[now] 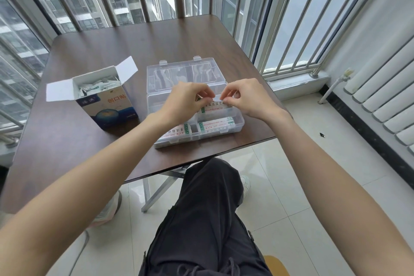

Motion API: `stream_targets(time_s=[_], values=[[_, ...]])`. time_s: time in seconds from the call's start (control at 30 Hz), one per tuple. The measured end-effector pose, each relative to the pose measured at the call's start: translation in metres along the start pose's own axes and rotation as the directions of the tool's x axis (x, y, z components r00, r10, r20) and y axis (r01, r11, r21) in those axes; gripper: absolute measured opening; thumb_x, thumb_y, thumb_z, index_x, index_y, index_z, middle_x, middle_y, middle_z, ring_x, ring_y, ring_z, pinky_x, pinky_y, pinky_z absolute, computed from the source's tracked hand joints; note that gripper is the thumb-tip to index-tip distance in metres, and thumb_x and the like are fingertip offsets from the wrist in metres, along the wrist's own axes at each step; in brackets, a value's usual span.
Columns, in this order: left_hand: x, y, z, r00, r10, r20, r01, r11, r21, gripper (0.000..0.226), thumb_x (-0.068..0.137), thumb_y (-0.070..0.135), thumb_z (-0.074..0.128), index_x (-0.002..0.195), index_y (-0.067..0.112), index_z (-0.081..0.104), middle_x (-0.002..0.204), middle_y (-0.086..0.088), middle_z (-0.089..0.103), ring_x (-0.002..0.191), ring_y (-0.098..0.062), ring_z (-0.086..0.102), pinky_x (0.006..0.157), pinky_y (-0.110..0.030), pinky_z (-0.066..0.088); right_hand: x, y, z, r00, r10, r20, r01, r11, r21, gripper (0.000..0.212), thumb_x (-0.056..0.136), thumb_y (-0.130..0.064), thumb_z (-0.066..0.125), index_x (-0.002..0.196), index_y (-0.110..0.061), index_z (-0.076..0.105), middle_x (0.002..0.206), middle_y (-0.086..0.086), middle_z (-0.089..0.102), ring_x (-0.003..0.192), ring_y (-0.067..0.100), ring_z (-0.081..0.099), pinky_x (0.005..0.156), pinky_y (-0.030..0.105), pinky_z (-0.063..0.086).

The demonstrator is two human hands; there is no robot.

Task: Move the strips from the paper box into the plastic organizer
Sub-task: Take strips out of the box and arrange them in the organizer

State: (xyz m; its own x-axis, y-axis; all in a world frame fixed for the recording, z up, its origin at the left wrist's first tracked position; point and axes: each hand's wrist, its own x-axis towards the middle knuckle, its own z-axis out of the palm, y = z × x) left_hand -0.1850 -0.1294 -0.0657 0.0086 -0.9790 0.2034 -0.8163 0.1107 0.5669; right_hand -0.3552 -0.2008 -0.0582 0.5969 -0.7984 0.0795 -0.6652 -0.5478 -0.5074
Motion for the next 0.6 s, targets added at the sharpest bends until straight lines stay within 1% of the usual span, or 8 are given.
stream_targets(time_s=[0.07,0.17,0.2,0.27,0.37,0.43,0.5,0.6], values=[[-0.001,0.001,-0.002,1.0,-0.011,-0.005,0.01,1.0,-0.018,0.013,0.09,0.011,0.06,0.098,0.012,0.071,0.09,-0.001,0.07,0.071,-0.005,0.06,0.071,-0.012,0.044,0.001,-0.001,-0.001,1.0,-0.002,0.012,0.003,1.0,-0.025,0.01,0.081,-0.016,0.067,0.08,-0.025,0.072,0.072,-0.008,0.062,0.074,0.01,0.058,0.073,0.027,0.047],[0.0,-0.002,-0.008,0.999,-0.04,-0.015,0.039,0.998,-0.054,0.014,0.09,0.008,0.058,0.096,0.012,0.07,0.089,0.0,0.07,0.075,-0.009,0.063,0.069,-0.007,0.046,0.002,-0.001,-0.001,1.0,0.007,0.024,-0.006,1.0,-0.03,0.012,0.081,-0.015,0.066,0.08,-0.025,0.073,0.072,-0.008,0.062,0.074,0.011,0.059,0.076,0.03,0.049],[0.0,-0.004,-0.01,0.999,-0.034,-0.022,0.033,0.999,-0.039,0.014,0.089,0.008,0.059,0.095,0.013,0.07,0.088,0.0,0.07,0.075,-0.009,0.063,0.072,-0.011,0.048,0.002,-0.001,-0.001,1.0,0.011,0.024,-0.01,0.999,-0.038,0.012,0.081,-0.015,0.066,0.08,-0.025,0.073,0.073,-0.008,0.063,0.074,0.011,0.059,0.076,0.031,0.05],[-0.001,-0.007,-0.01,0.999,0.016,-0.049,-0.013,0.998,0.063,0.013,0.089,0.012,0.061,0.094,0.015,0.072,0.086,0.001,0.071,0.079,-0.011,0.059,0.077,-0.024,0.048,0.003,-0.002,0.0,1.0,0.017,0.016,-0.016,0.998,-0.059,0.011,0.082,-0.018,0.066,0.08,-0.026,0.073,0.074,-0.009,0.062,0.075,0.011,0.058,0.074,0.031,0.049],[-0.003,-0.008,-0.01,0.992,0.11,-0.067,-0.091,0.967,0.236,0.012,0.088,0.015,0.064,0.095,0.016,0.073,0.086,0.002,0.072,0.084,-0.018,0.058,0.073,-0.027,0.042,0.003,-0.004,0.002,1.0,-0.003,-0.014,0.001,0.992,-0.126,0.009,0.084,-0.023,0.067,0.085,-0.027,0.074,0.079,-0.01,0.058,0.082,0.01,0.053,0.072,0.028,0.043],[-0.003,-0.005,-0.01,0.986,0.159,-0.052,-0.14,0.953,0.271,0.012,0.086,0.011,0.065,0.094,0.013,0.074,0.085,-0.003,0.073,0.08,-0.021,0.066,0.071,-0.027,0.046,0.002,-0.004,0.004,0.999,-0.024,-0.045,0.015,0.981,-0.193,0.008,0.085,-0.028,0.067,0.089,-0.028,0.074,0.087,-0.007,0.052,0.089,0.013,0.045,0.074,0.026,0.036],[-0.001,0.0,-0.007,0.981,0.192,0.002,-0.184,0.938,0.292,0.013,0.086,0.008,0.064,0.094,0.011,0.074,0.086,-0.005,0.074,0.077,-0.024,0.068,0.069,-0.03,0.05,0.002,-0.003,0.004,0.998,-0.019,-0.053,0.007,0.976,-0.218,0.01,0.085,-0.032,0.067,0.092,-0.029,0.074,0.092,-0.003,0.048,0.094,0.016,0.043,0.076,0.025,0.034],[0.0,0.003,-0.001,0.984,0.172,0.041,-0.177,0.941,0.289,0.018,0.089,0.006,0.058,0.097,0.011,0.073,0.09,-0.005,0.074,0.078,-0.025,0.068,0.07,-0.031,0.05,0.002,-0.002,0.002,1.0,0.013,-0.025,-0.018,0.98,-0.199,0.013,0.082,-0.036,0.07,0.093,-0.03,0.072,0.095,-0.003,0.046,0.099,0.015,0.043,0.078,0.024,0.032]])
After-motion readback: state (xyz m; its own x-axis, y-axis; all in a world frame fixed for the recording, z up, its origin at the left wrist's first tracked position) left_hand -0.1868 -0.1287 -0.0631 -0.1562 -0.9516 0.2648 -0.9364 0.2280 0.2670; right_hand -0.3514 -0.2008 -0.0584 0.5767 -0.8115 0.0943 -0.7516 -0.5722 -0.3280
